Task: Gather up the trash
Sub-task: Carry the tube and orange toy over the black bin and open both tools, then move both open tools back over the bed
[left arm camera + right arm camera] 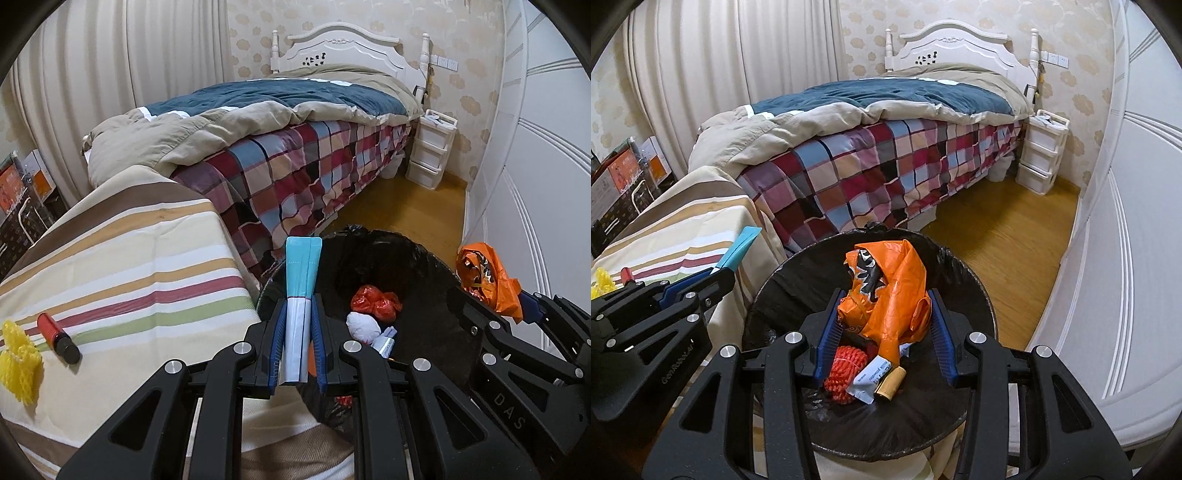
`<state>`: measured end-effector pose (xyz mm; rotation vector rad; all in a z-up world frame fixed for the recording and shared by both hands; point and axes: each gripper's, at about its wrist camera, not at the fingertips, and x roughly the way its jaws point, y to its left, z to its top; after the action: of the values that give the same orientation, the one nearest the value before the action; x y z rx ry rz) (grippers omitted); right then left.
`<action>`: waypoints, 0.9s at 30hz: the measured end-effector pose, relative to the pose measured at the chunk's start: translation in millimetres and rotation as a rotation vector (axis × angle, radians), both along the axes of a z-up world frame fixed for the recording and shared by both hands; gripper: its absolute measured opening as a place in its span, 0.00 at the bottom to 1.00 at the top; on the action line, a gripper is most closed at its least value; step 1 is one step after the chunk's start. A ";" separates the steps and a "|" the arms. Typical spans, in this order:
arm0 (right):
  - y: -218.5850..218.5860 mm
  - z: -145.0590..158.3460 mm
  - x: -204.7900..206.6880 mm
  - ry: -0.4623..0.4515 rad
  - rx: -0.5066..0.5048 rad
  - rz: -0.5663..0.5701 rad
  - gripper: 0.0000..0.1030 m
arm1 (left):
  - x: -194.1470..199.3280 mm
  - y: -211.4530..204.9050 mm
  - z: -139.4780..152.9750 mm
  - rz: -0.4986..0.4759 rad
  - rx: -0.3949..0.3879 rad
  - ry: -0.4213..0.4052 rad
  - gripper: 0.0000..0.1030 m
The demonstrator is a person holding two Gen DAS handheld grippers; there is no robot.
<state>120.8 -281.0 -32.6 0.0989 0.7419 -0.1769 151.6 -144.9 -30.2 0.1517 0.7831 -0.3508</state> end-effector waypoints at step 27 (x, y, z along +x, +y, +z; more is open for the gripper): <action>-16.0 -5.3 -0.3 0.008 -0.024 -0.069 0.59 | 1.2 -6.2 -0.2 0.005 0.023 -0.028 0.61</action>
<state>120.5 -297.0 -38.0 0.1014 0.7451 -0.2515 152.8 -151.0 -30.4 0.1763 0.7598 -0.3343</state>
